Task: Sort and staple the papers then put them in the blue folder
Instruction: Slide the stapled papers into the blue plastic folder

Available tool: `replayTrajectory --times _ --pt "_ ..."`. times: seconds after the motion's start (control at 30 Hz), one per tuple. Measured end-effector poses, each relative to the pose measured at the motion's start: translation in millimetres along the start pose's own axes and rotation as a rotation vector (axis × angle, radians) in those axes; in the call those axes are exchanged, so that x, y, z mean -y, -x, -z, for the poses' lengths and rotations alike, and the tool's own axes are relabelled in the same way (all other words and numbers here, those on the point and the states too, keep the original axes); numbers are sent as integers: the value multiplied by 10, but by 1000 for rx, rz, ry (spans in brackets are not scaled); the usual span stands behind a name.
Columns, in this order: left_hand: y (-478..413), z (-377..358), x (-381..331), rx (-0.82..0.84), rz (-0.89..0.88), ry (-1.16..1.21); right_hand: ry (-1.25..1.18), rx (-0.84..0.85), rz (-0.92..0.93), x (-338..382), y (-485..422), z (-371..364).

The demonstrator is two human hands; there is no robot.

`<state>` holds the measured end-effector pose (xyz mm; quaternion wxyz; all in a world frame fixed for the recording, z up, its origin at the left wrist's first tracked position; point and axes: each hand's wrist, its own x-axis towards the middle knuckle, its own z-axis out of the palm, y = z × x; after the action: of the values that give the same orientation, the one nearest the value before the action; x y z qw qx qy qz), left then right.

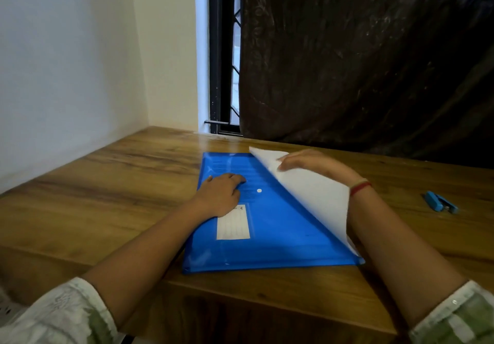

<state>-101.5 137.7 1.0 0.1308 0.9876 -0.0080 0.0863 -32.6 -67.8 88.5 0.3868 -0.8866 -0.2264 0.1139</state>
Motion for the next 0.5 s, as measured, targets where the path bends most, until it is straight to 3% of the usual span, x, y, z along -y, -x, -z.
replayTrajectory --times 0.13,0.5 --pt "10 11 -3 -2 5 -10 314 95 -125 118 -234 -368" --pt "-21 -6 20 -7 18 7 268 4 -76 112 -263 -452"
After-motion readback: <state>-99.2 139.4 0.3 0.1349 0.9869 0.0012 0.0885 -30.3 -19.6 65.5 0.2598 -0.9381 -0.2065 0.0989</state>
